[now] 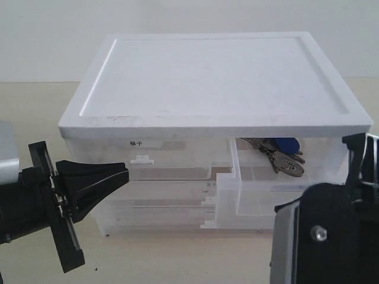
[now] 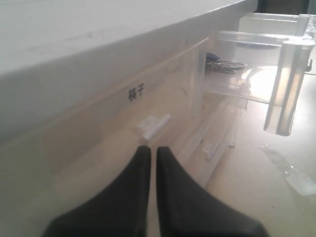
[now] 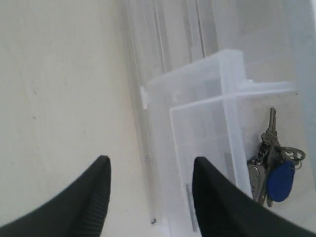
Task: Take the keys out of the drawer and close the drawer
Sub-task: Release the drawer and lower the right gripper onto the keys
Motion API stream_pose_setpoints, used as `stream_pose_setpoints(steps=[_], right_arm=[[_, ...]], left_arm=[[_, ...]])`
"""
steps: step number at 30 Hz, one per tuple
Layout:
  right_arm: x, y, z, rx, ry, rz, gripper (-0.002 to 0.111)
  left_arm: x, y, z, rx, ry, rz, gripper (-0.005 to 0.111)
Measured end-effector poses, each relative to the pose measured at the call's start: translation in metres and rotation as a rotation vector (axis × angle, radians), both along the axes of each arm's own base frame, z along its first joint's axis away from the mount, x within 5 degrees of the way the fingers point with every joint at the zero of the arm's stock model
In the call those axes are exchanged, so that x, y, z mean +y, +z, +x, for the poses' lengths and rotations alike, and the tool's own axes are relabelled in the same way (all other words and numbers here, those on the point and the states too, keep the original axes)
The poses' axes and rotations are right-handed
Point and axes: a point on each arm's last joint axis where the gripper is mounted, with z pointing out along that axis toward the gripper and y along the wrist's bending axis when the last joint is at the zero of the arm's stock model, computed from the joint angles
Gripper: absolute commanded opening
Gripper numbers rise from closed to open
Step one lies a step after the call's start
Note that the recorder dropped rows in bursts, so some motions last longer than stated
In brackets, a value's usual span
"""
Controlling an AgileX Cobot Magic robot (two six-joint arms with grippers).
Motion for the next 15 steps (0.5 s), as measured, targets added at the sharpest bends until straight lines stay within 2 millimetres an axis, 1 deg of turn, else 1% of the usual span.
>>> stream_pose_setpoints(steps=[4, 8, 12, 15], right_arm=[[0.005, 0.024, -0.005, 0.112, -0.047, 0.079, 0.046], [0.000, 0.042, -0.004, 0.123, -0.088, 0.046, 0.046], [-0.006, 0.048, 0.002, 0.052, -0.148, 0.005, 0.043], [-0.008, 0.048, 0.006, 0.004, -0.176, -0.036, 0.040]], left_arm=[[0.000, 0.000, 0.000, 0.000, 0.000, 0.000, 0.005], [0.000, 0.000, 0.000, 0.000, 0.000, 0.000, 0.005], [0.000, 0.000, 0.000, 0.000, 0.000, 0.000, 0.005], [0.000, 0.000, 0.000, 0.000, 0.000, 0.000, 0.005]])
